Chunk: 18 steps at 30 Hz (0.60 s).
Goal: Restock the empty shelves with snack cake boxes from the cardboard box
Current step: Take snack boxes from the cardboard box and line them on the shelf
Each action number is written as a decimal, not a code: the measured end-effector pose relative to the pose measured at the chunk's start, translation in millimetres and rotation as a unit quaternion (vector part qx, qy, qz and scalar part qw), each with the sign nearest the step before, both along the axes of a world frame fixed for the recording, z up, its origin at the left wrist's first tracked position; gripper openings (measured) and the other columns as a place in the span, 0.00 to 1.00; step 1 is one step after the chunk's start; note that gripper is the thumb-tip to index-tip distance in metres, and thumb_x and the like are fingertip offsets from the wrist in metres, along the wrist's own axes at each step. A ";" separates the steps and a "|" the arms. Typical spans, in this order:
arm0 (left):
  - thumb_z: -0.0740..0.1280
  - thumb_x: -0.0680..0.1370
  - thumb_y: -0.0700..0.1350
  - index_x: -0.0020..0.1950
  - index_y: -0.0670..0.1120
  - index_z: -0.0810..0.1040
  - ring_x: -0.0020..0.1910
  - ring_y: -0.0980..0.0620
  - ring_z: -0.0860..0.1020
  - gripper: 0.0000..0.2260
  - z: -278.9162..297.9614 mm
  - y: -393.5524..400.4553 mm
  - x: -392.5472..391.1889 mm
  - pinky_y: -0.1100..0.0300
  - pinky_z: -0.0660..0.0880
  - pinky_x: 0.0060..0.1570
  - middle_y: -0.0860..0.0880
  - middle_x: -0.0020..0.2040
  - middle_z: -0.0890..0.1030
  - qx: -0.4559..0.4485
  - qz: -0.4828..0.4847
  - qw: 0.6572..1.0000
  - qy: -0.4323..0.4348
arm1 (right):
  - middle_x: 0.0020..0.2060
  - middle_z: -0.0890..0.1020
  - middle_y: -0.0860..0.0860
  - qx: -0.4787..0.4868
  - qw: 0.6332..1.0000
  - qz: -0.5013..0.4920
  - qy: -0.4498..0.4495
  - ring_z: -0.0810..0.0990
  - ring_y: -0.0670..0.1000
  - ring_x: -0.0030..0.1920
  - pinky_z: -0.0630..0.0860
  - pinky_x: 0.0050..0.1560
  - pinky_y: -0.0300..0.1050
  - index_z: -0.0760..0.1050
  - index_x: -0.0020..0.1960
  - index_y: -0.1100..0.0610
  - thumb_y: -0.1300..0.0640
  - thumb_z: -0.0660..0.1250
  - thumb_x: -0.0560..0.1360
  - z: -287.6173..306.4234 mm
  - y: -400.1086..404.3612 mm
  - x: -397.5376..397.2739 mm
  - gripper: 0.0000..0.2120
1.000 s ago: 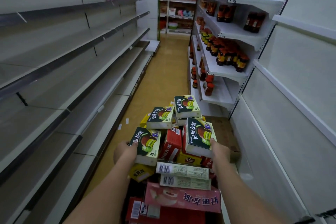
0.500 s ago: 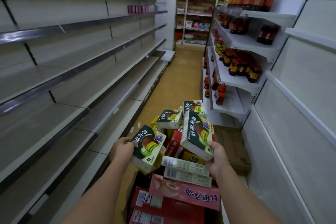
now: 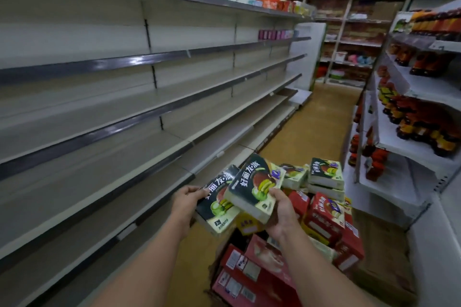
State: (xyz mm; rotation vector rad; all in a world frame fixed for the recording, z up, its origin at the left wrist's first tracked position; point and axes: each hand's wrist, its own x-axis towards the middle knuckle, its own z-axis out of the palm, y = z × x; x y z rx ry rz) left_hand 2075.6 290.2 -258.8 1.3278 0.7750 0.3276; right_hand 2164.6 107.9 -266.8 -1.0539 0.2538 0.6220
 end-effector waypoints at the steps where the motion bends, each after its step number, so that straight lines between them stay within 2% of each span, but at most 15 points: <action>1: 0.72 0.73 0.38 0.45 0.43 0.76 0.42 0.43 0.80 0.05 1.0 4.8 -11.4 0.46 0.77 0.51 0.41 0.44 0.82 -0.006 0.017 1.000 -0.001 | 0.45 0.81 0.59 -0.006 1.000 0.023 0.005 0.78 0.59 0.40 0.75 0.39 0.53 0.78 0.55 0.60 0.49 0.62 0.76 -0.6 10.2 -4.3 0.16; 5: 0.73 0.72 0.40 0.45 0.43 0.78 0.46 0.41 0.82 0.06 1.1 31.0 -53.9 0.45 0.79 0.51 0.40 0.45 0.84 -0.025 0.080 0.996 0.008 | 0.38 0.84 0.57 0.043 0.994 0.099 -0.004 0.83 0.55 0.33 0.80 0.31 0.45 0.77 0.51 0.59 0.57 0.64 0.77 2.7 54.6 -26.3 0.07; 7: 0.74 0.72 0.42 0.47 0.44 0.78 0.44 0.43 0.81 0.07 1.3 46.7 -76.4 0.49 0.80 0.43 0.41 0.48 0.83 -0.022 0.124 0.992 0.002 | 0.38 0.85 0.57 0.037 0.991 0.124 -0.015 0.84 0.55 0.33 0.81 0.30 0.46 0.76 0.52 0.59 0.59 0.65 0.76 5.8 80.8 -41.4 0.06; 9: 0.74 0.72 0.44 0.53 0.44 0.77 0.44 0.46 0.80 0.13 1.9 60.7 -97.6 0.55 0.76 0.38 0.43 0.51 0.82 -0.028 0.197 0.980 -0.012 | 0.40 0.84 0.59 0.039 0.989 0.139 -0.012 0.84 0.56 0.33 0.81 0.30 0.49 0.75 0.55 0.60 0.61 0.66 0.75 5.0 106.6 -54.6 0.09; 12: 0.77 0.68 0.47 0.60 0.45 0.71 0.49 0.43 0.80 0.24 6.8 76.2 -133.0 0.47 0.78 0.51 0.42 0.55 0.80 -0.084 0.288 0.951 -0.071 | 0.54 0.81 0.63 0.052 0.987 0.150 0.010 0.83 0.59 0.41 0.81 0.35 0.56 0.68 0.67 0.58 0.63 0.67 0.73 4.5 150.4 -80.7 0.23; 14: 0.78 0.63 0.53 0.59 0.45 0.68 0.53 0.42 0.79 0.31 7.2 80.8 -152.9 0.42 0.74 0.59 0.44 0.55 0.79 -0.093 0.301 0.945 -0.087 | 0.56 0.80 0.62 0.069 0.985 0.158 0.017 0.82 0.61 0.46 0.81 0.37 0.56 0.67 0.69 0.57 0.66 0.67 0.73 4.4 179.3 -103.8 0.25; 16: 0.77 0.65 0.55 0.57 0.47 0.66 0.56 0.46 0.74 0.29 8.9 84.9 -175.2 0.44 0.69 0.63 0.48 0.52 0.76 -0.065 0.303 0.948 -0.077 | 0.56 0.80 0.62 0.078 0.982 0.171 0.033 0.81 0.61 0.50 0.81 0.37 0.54 0.67 0.68 0.57 0.68 0.67 0.72 2.6 207.0 -133.8 0.26; 18: 0.75 0.69 0.55 0.57 0.46 0.65 0.56 0.47 0.72 0.26 8.9 93.1 -196.3 0.48 0.68 0.62 0.48 0.53 0.74 -0.042 0.324 0.943 -0.065 | 0.57 0.80 0.63 0.087 0.975 0.200 0.038 0.81 0.63 0.51 0.81 0.37 0.57 0.67 0.69 0.57 0.68 0.68 0.69 2.8 230.8 -167.1 0.30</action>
